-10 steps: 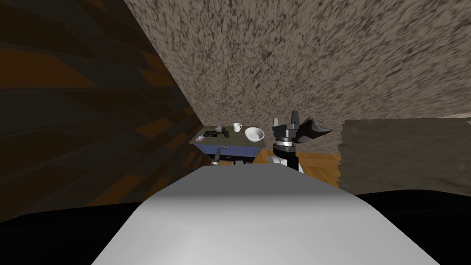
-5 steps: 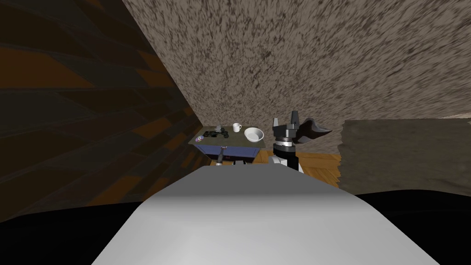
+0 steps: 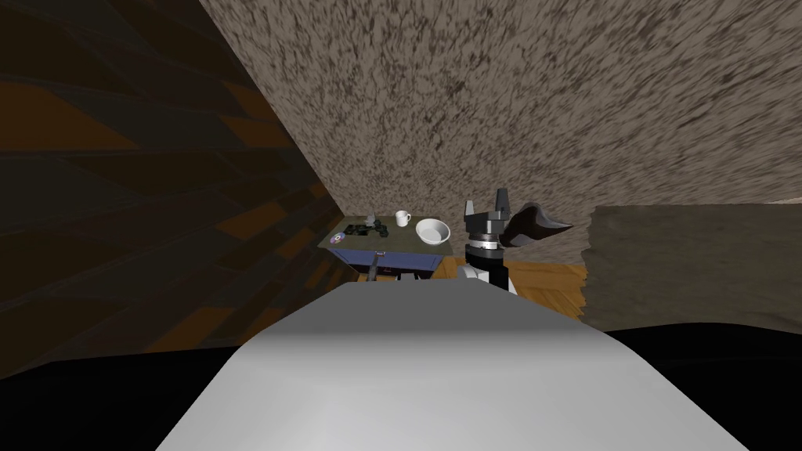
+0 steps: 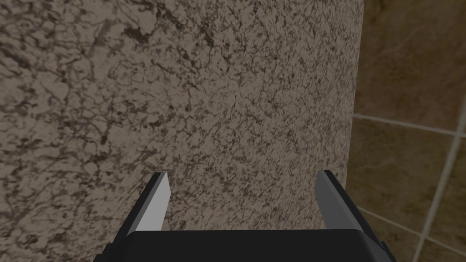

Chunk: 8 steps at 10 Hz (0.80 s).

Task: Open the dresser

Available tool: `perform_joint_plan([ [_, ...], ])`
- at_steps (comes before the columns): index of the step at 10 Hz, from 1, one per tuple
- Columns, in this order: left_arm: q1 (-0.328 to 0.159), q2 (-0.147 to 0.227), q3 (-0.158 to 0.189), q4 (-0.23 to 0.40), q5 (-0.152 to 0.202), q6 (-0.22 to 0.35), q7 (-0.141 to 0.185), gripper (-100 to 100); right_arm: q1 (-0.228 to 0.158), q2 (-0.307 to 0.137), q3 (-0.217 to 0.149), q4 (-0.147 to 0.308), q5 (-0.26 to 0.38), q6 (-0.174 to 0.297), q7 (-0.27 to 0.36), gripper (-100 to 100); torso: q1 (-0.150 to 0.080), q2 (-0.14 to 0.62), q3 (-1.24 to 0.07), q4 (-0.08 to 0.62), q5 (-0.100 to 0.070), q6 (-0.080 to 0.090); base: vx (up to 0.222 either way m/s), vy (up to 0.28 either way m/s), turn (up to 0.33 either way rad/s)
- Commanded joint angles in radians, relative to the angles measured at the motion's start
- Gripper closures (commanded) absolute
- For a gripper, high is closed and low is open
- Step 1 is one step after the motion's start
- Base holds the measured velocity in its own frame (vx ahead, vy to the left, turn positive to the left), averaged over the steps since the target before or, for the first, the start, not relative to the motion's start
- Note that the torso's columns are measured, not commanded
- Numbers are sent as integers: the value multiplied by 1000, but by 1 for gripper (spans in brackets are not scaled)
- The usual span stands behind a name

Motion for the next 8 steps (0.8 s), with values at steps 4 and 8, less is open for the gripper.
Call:
perform_joint_plan([
  [4,84,17,12,-56,-30,-35,36,-100,0,0,0,0,0,0,0,0,-2,-4,-3,-1,0,0,1,1,-4],
  [8,84,17,12,-56,-30,-35,36,-100,0,0,0,0,0,0,0,0,-3,-3,-2,-1,-1,0,-1,-2,6],
])
